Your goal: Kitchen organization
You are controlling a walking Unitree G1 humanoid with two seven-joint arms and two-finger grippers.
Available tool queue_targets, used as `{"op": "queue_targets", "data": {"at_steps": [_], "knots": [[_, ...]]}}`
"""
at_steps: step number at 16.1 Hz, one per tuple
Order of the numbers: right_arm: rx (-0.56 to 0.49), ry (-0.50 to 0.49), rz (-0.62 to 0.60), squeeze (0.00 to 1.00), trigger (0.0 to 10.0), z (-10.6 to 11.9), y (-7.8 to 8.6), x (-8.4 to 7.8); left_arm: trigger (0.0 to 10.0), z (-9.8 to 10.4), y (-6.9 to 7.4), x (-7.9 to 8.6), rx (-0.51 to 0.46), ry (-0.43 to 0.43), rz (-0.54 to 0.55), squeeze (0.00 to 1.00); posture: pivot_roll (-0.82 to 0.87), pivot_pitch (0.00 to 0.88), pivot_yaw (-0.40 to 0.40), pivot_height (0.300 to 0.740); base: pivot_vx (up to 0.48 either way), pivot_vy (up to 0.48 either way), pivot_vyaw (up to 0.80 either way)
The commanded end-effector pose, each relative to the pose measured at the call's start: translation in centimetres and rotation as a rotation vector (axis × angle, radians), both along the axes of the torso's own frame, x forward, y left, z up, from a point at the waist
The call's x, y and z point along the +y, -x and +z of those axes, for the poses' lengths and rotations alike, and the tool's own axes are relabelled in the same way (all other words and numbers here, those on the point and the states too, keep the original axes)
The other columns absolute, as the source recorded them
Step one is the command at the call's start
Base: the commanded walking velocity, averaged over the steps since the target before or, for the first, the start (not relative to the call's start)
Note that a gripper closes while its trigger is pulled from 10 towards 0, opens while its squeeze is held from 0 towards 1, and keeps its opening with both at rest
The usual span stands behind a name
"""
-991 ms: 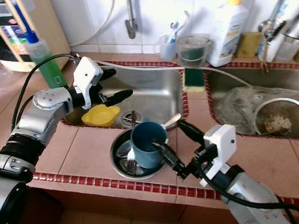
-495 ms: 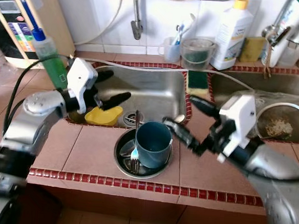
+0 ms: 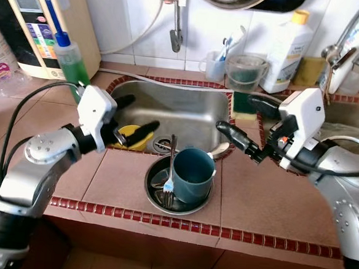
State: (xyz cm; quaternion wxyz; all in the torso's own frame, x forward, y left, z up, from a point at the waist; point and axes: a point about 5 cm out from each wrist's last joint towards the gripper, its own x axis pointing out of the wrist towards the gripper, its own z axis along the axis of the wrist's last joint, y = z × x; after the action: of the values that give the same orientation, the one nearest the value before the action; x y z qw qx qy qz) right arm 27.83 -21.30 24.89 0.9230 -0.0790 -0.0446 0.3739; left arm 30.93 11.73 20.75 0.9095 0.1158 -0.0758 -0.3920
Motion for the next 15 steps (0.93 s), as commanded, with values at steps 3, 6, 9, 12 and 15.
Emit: {"op": "queue_targets", "data": {"at_steps": [3,6,9,12,15], "knots": [[-0.037,0.061,0.065,0.00,10.0,0.3,0.2,-0.3,10.0,0.9,1.2,1.2,-0.022,-0.039,-0.053,0.00,-0.27,0.034,0.034,0.740,0.000,0.000,0.00],[0.036,0.094,0.121,0.00,10.0,0.3,0.8,-0.9,10.0,1.3,2.8,1.5,-0.019,-0.098,-0.171,0.00,-0.28,0.043,0.032,0.740,0.000,0.000,0.00],[0.084,0.141,0.213,0.00,10.0,-0.5,1.8,-1.4,10.0,0.9,3.0,1.8,-0.015,-0.153,-0.194,0.00,-0.27,0.052,0.035,0.740,0.000,0.000,0.00],[0.158,0.201,0.356,0.00,10.0,-0.4,2.9,-1.5,10.0,1.1,2.8,1.7,0.010,-0.151,-0.211,0.00,-0.27,0.066,0.034,0.740,0.000,0.000,0.00],[0.168,0.229,0.399,0.00,10.0,-0.7,2.4,-1.0,10.0,1.4,2.4,1.3,0.028,-0.115,-0.176,0.00,-0.27,0.067,0.027,0.740,0.000,0.000,0.00]]}}
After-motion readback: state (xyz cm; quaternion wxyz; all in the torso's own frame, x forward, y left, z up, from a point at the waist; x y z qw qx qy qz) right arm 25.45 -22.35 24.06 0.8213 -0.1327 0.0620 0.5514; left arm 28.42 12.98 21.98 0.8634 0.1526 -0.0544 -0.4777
